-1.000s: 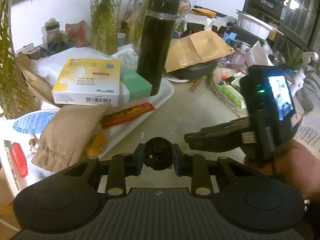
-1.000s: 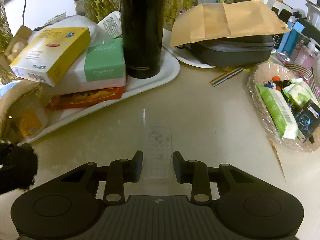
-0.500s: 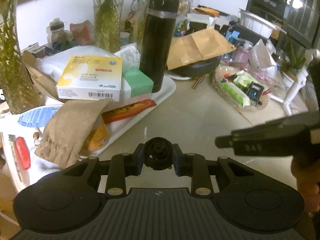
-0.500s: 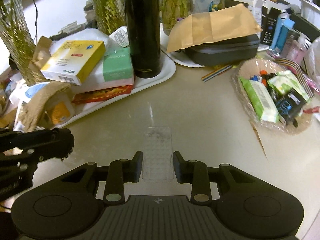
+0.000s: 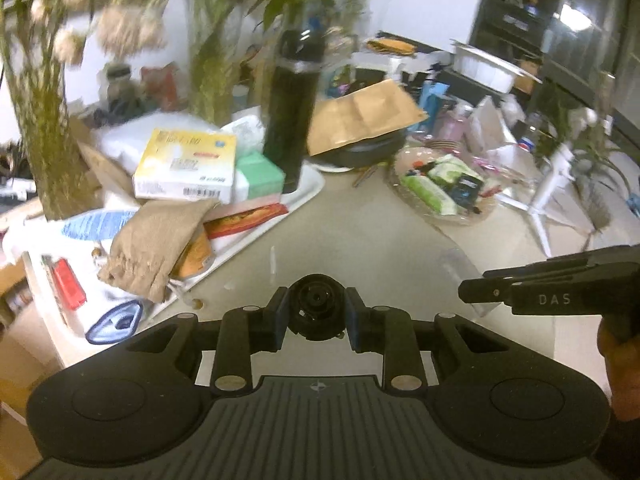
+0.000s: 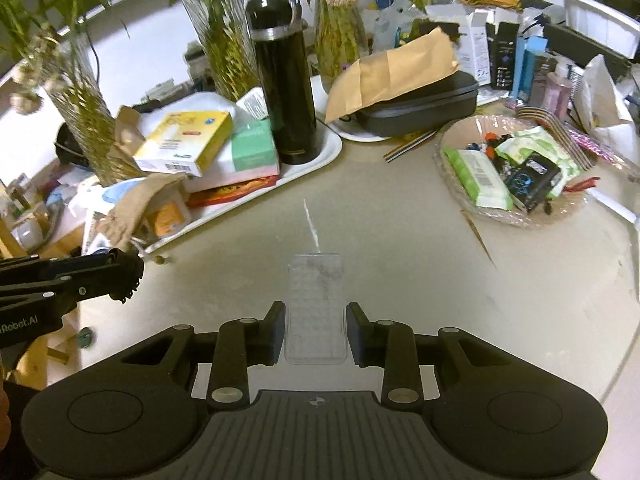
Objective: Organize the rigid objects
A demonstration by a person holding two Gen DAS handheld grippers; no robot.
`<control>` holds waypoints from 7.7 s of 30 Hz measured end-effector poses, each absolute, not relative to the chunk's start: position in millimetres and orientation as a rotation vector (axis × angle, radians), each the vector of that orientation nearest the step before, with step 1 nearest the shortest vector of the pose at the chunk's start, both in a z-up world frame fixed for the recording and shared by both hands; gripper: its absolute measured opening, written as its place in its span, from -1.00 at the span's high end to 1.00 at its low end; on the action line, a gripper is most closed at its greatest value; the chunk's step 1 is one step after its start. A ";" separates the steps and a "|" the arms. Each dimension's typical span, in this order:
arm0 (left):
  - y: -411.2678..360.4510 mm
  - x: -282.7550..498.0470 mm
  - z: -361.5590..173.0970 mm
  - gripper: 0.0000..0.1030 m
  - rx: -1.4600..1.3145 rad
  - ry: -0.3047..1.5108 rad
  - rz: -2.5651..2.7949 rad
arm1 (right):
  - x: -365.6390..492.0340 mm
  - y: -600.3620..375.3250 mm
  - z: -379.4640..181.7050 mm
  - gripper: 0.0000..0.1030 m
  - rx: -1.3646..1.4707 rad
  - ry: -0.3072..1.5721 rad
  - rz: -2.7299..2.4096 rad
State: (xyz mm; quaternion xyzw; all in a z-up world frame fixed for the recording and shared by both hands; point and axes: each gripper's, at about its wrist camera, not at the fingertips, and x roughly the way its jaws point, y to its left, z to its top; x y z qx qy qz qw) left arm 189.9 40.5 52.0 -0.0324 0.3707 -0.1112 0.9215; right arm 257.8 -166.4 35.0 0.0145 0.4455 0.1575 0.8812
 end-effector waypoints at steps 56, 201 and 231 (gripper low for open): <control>-16.8 34.3 15.6 0.45 -0.009 0.841 -0.399 | 54.9 -227.9 22.3 0.31 0.322 0.785 0.422; -14.2 2.8 -9.0 -1.00 0.126 1.006 -0.111 | 19.1 -182.3 -13.1 -1.00 -0.035 1.085 0.180; -12.7 3.7 -10.6 -1.00 0.117 1.017 -0.101 | 19.2 -182.2 -13.4 -1.00 -0.035 1.085 0.180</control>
